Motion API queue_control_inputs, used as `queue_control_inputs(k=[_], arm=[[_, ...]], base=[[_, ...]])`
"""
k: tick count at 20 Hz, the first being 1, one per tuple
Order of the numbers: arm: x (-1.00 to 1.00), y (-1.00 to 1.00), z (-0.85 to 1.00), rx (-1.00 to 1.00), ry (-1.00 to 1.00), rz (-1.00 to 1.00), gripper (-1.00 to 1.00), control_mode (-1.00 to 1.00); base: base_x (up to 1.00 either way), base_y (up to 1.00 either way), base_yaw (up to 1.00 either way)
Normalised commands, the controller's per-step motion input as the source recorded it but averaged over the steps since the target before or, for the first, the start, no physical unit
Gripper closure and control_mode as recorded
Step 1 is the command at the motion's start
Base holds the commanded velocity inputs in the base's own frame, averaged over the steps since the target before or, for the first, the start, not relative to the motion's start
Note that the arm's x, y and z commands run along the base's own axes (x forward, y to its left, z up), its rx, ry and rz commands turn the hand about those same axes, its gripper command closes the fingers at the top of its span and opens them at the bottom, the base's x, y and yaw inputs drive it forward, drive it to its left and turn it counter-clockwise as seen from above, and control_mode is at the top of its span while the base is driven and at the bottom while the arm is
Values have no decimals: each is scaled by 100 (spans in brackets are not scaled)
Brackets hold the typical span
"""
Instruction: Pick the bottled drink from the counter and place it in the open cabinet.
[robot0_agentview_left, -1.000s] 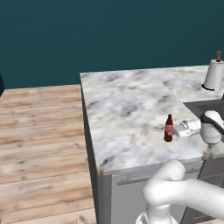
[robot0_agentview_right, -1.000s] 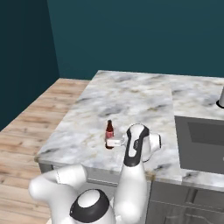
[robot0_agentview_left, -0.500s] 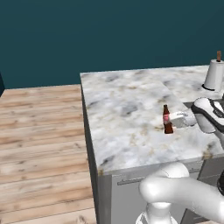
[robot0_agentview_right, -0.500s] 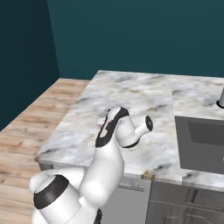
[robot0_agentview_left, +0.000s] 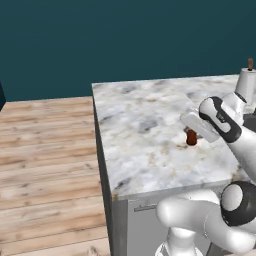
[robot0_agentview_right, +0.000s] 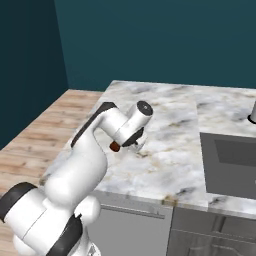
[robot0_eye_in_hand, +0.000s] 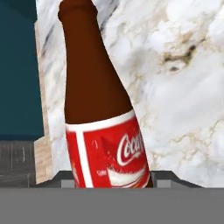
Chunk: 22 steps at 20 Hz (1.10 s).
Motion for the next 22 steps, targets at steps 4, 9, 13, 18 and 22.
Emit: queue_control_inputs(k=[4,9,13,18,22], arm=[[0,13,55,-12,40,-39,100,-100],[-9,21,49,-15,11,-25,100,-100],[-33,19,40,-19,-4,-18,100,-100],[-41,25,52,-21,-18,-10,100,-100],[-35,14,50,-26,-25,-1,100,-100]], base=[[0,0,0],[0,0,0],[0,0,0],[0,0,0],[0,0,0]])
